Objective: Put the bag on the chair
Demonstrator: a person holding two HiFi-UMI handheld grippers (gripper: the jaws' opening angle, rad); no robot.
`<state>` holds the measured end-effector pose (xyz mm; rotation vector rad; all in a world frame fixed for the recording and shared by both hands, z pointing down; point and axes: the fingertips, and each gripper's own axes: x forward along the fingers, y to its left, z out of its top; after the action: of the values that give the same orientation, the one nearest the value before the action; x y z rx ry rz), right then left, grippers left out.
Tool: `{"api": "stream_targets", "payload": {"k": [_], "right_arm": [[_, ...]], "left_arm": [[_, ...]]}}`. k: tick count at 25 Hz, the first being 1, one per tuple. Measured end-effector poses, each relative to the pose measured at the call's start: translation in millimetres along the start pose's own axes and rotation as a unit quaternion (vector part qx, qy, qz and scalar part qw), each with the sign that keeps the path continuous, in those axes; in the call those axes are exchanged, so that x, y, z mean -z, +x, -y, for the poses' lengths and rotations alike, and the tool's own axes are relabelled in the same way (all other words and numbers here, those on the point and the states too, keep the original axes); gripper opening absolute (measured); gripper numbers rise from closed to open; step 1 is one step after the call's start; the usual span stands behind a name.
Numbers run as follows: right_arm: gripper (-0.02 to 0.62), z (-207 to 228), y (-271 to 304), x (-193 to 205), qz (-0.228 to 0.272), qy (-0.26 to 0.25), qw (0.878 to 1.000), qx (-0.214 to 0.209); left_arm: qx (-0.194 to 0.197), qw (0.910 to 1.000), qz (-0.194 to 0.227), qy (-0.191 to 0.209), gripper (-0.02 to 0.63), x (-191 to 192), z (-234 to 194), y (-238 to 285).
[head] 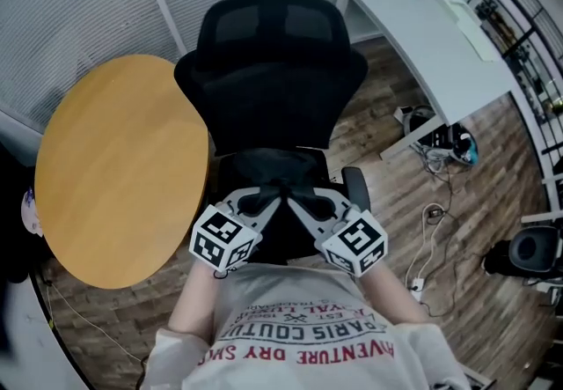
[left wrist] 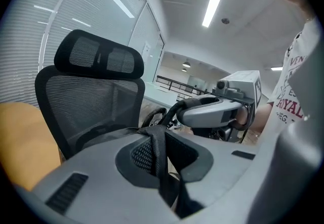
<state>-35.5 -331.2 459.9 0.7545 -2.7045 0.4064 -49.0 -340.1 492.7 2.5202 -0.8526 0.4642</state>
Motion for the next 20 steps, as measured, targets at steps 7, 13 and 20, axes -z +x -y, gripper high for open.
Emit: {"api": "stream_targets", "payload": {"k": [7, 13, 20], "right_arm": [[0.044, 31.4, 41.4, -18.5, -0.014, -0.002, 1.000, 0.009], [0.044, 60.7, 70.9, -21.7, -0.024, 0.012, 1.000, 0.014], [0.044, 76.3, 85.9, -0.6, -0.049, 0.032, 0.998, 0.012]], "left_arm": [[-0.010, 0.9998, 0.011, -0.014, 0.058, -20.2, -52.6, 11.2], [-0.012, 0.9996, 0.005, -0.027, 0.059, -25.1, -87.6, 27.0], [0.002, 0.9989, -0.009, -0.047, 0.060, -8.2, -105.8, 42.1]]}}
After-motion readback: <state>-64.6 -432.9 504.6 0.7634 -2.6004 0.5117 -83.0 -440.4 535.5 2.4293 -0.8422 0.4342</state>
